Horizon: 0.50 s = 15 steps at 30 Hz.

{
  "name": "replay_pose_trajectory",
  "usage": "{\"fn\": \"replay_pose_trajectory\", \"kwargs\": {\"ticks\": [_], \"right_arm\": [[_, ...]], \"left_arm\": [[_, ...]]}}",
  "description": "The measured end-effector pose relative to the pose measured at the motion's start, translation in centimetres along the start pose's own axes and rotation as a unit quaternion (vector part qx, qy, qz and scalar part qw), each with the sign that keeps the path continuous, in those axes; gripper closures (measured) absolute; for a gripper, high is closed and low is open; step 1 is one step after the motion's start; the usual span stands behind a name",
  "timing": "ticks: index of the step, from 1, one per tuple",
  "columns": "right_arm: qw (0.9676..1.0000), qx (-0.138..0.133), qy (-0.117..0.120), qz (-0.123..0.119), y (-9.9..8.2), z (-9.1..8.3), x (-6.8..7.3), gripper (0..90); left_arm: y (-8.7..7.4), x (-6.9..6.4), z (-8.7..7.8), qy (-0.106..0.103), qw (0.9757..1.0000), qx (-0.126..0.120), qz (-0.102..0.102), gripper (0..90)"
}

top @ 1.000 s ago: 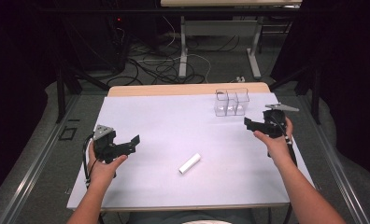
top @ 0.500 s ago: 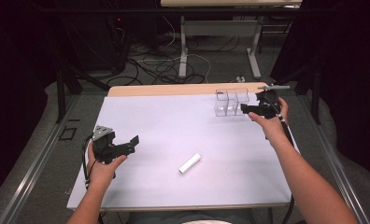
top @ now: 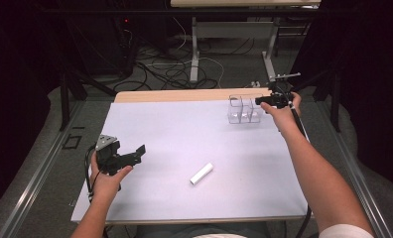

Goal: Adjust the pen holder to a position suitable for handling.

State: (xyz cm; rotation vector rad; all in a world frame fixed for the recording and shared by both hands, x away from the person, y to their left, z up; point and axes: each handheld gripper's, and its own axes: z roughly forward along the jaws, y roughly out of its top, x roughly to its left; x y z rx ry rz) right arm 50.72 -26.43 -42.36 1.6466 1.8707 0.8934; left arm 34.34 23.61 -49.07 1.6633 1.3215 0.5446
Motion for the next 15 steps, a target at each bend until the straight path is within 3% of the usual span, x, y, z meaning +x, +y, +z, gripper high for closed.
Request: {"fn": "replay_pose_trajectory", "kwargs": {"ticks": [15], "right_arm": [[0.9998,0.014,-0.011,0.010,0.5,3.6,-1.3,50.6]], "left_arm": [[-0.1,0.3,-0.2,0.004,1.0000,0.001,-0.006,0.2]]}}
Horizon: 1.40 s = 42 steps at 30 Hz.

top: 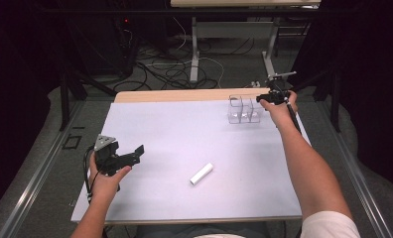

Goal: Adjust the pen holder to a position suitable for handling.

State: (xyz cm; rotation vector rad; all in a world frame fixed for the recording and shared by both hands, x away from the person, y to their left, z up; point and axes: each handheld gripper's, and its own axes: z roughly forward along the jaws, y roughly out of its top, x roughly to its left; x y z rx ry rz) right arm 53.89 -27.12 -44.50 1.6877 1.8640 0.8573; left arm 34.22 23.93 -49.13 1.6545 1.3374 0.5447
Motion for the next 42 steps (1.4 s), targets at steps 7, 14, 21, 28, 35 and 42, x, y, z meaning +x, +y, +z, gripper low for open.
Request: {"fn": "replay_pose_trajectory", "kwargs": {"ticks": [7,14,21,28,35,42], "right_arm": [[0.9997,0.017,-0.007,0.018,-0.1,1.4,-0.5,54.5],[0.9992,0.034,-0.012,0.018,-0.4,2.7,-0.9,61.1],[0.9985,0.048,-0.022,0.017,-0.6,3.4,-1.2,67.7],[0.9975,0.062,-0.029,0.017,-0.7,3.7,-1.2,77.5],[0.9976,0.059,-0.033,0.014,-0.8,3.8,-0.6,85.8],[0.9966,0.059,-0.051,0.025,-0.8,3.9,-0.3,89.0]], "left_arm": [[0.0,0.1,0.0,0.001,1.0000,0.000,-0.002,0.2],[-0.1,0.1,0.1,0.000,1.0000,0.002,-0.001,0.2],[-0.1,0.1,0.1,-0.001,1.0000,0.002,-0.001,0.3],[-0.1,0.2,0.1,0.000,1.0000,0.003,-0.002,0.3],[-0.1,0.1,0.2,-0.002,1.0000,0.004,0.000,0.3],[-0.2,-0.1,0.3,-0.004,1.0000,0.006,0.000,0.3]]}}
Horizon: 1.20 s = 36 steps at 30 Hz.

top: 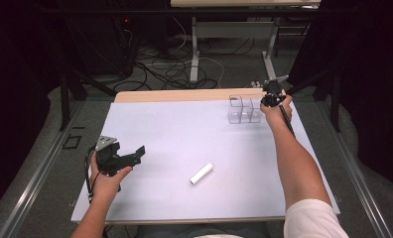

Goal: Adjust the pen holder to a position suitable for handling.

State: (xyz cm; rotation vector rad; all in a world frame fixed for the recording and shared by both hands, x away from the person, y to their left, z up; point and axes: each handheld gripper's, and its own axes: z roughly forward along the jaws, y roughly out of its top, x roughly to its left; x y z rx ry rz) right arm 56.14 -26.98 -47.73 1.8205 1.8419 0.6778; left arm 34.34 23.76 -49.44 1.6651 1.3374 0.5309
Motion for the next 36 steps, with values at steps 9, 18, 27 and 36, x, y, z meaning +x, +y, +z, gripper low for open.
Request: {"fn": "replay_pose_trajectory", "kwargs": {"ticks": [9,18,27,36], "right_arm": [[0.9998,0.002,-0.015,0.012,0.0,-0.1,0.4,89.4],[0.9995,0.023,-0.012,0.019,-0.5,-1.1,1.0,89.5],[0.9991,0.042,-0.003,-0.004,-2.0,-3.6,2.3,89.4],[0.9982,0.055,0.020,-0.005,-5.0,-5.6,2.1,89.1]], "left_arm": [[0.0,0.1,0.1,0.000,1.0000,0.001,0.000,0.3],[0.0,0.1,0.3,-0.002,1.0000,0.004,0.003,0.3],[0.2,-0.1,0.9,-0.011,0.9999,0.010,0.008,0.3],[0.2,-0.3,1.1,-0.014,0.9997,0.012,0.014,0.3]]}}
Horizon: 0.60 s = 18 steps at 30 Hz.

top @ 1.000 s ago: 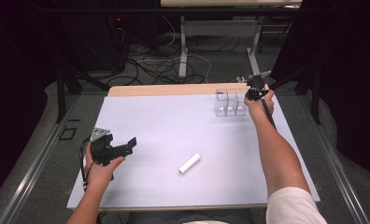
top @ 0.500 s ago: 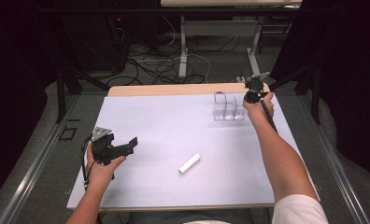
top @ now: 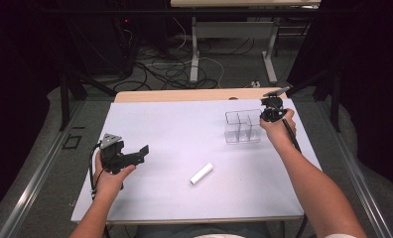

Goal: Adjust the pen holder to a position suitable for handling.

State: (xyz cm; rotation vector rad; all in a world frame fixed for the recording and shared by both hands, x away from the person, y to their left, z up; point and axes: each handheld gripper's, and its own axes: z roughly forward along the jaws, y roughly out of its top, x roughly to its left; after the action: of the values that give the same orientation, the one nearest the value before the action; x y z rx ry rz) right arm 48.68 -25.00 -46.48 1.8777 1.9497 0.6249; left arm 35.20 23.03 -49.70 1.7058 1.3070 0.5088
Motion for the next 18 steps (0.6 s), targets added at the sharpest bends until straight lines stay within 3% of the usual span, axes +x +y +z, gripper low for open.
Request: {"fn": "replay_pose_trajectory", "kwargs": {"ticks": [7,18], "right_arm": [[0.9998,-0.008,0.017,-0.006,-1.9,-0.6,0.0,88.9],[0.9992,0.002,0.039,0.009,-2.9,-1.2,-0.3,87.6]], "left_arm": [[0.1,-0.4,0.2,0.000,1.0000,0.000,0.004,0.3],[0.0,-0.3,0.2,0.002,1.0000,0.001,0.005,0.3]]}}
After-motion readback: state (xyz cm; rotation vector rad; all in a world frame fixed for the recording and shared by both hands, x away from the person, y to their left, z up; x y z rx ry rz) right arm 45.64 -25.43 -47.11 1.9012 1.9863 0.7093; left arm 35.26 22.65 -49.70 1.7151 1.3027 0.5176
